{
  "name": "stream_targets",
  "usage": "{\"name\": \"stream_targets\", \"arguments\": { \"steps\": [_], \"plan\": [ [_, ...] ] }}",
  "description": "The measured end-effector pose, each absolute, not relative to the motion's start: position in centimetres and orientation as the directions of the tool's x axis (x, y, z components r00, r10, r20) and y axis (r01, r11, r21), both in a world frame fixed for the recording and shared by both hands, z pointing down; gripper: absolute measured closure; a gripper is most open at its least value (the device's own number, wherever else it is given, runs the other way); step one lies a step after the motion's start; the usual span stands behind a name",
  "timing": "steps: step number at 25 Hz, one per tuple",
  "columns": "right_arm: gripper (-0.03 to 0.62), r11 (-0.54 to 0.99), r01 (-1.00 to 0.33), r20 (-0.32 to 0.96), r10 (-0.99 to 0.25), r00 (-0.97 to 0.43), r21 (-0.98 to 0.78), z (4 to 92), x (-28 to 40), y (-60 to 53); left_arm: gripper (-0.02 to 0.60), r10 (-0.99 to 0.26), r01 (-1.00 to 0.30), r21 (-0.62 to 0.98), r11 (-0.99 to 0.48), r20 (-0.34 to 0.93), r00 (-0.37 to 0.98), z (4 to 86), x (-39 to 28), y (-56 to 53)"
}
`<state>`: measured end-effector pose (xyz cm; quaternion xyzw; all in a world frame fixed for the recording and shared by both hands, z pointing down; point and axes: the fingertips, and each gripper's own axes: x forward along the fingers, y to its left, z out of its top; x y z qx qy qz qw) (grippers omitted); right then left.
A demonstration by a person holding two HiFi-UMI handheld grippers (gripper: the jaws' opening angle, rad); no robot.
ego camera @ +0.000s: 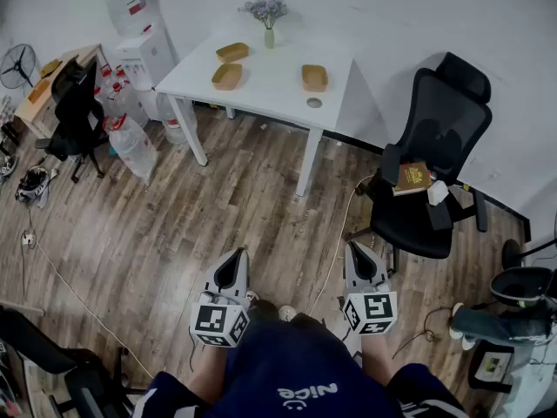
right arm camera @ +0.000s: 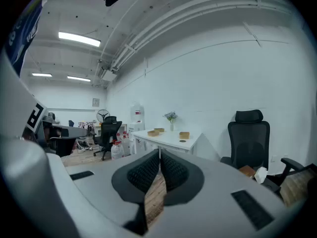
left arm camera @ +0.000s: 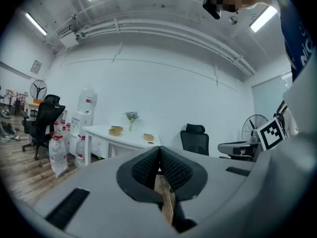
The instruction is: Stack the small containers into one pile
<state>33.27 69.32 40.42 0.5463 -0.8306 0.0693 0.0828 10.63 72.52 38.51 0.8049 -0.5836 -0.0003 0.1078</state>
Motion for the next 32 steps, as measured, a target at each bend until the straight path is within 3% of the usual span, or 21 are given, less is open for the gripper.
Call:
{"name": "stream_targets", "arguments": {
  "steps": [18, 32],
  "plan": [
    [0.539, 0.347, -0.935, 0.245, -0.902, -0.354, -0.076, 41.3, 32.3, 62.2, 0.561, -0.91, -0.907, 0.224, -0.357, 0.136, 0.392, 39.5, 9.9, 63.7],
    [0.539, 0.27, -0.962, 0.244, -0.932, -0.268, -0.024, 40.3, 25.6, 51.1, 0.561, -0.839, -0.838, 0.203, -0.507, 0.106, 0.533, 39.0, 4.9, 49.2]
  ]
}}
